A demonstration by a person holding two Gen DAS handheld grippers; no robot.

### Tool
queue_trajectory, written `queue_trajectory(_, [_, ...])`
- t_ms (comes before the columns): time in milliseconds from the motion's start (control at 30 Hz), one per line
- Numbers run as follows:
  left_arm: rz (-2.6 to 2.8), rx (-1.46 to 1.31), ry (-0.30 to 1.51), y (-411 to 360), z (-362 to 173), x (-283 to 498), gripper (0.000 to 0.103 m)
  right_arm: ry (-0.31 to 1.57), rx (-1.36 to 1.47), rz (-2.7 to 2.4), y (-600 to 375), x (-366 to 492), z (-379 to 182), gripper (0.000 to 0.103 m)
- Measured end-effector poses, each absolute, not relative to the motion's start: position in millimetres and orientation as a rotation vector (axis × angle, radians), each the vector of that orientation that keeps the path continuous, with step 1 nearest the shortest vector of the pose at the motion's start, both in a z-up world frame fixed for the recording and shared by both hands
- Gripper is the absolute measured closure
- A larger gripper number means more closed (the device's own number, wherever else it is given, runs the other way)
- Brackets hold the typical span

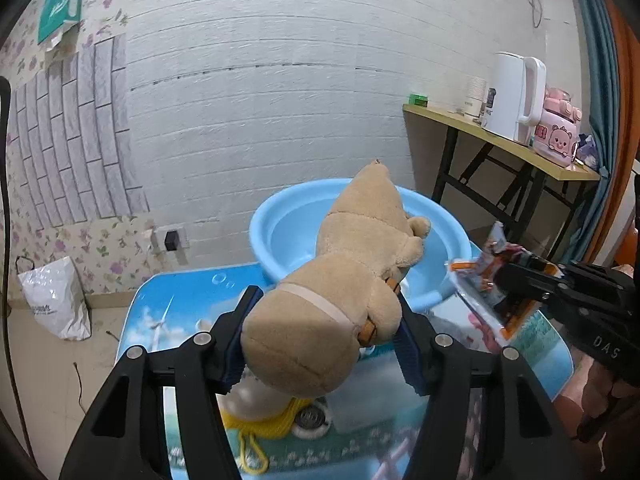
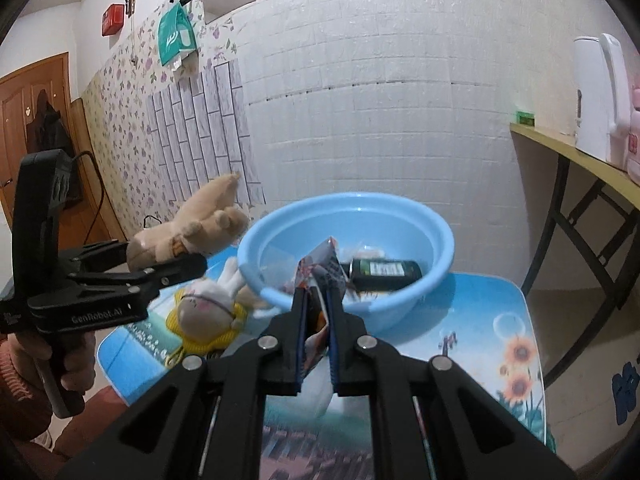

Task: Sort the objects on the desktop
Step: 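Lift and carry the plush dog and snack packet over the blue basin, then open the left tool to drop the plush dog while the right tool releases the packet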

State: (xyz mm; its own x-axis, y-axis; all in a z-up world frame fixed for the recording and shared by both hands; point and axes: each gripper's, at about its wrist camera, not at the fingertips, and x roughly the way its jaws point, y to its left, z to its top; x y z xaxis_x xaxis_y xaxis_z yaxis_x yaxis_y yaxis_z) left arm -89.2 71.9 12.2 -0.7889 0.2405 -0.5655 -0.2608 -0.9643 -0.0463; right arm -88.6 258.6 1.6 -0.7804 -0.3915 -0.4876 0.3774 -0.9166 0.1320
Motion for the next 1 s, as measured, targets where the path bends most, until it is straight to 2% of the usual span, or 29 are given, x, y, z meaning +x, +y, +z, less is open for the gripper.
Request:
queue_trajectory(767, [2.67, -1.008, 0.136, 113.3, -23.5, -184.2, 0.04, -0.071, 0.802, -2.629, 262.8, -185.5, -32.3, 0.094])
queue_trajectory(833, [2.647, -1.049, 0.124, 113.0, -28.0, -188.1, 0.04, -0.032, 0.843, -2.652, 261.6, -189.2, -36.5, 0.09])
queue_trajectory(867, [2.646, -1.044, 0.118, 113.1, -28.0, -188.4, 0.039, -0.02, 0.844, -2.661, 261.6, -188.7, -36.6, 0.084])
queue_trajectory(900, [2.648, -1.041, 0.115, 113.0, -27.6, -188.3, 0.033, -0.014, 0.839, -2.667, 263.4, -187.4, -36.2, 0.077])
queue_trajectory(1000, [2.668, -1.026, 0.103, 111.5, -25.3, -187.7, 0.025, -0.026, 0.833, -2.687, 270.9, -184.1, -35.0, 0.073])
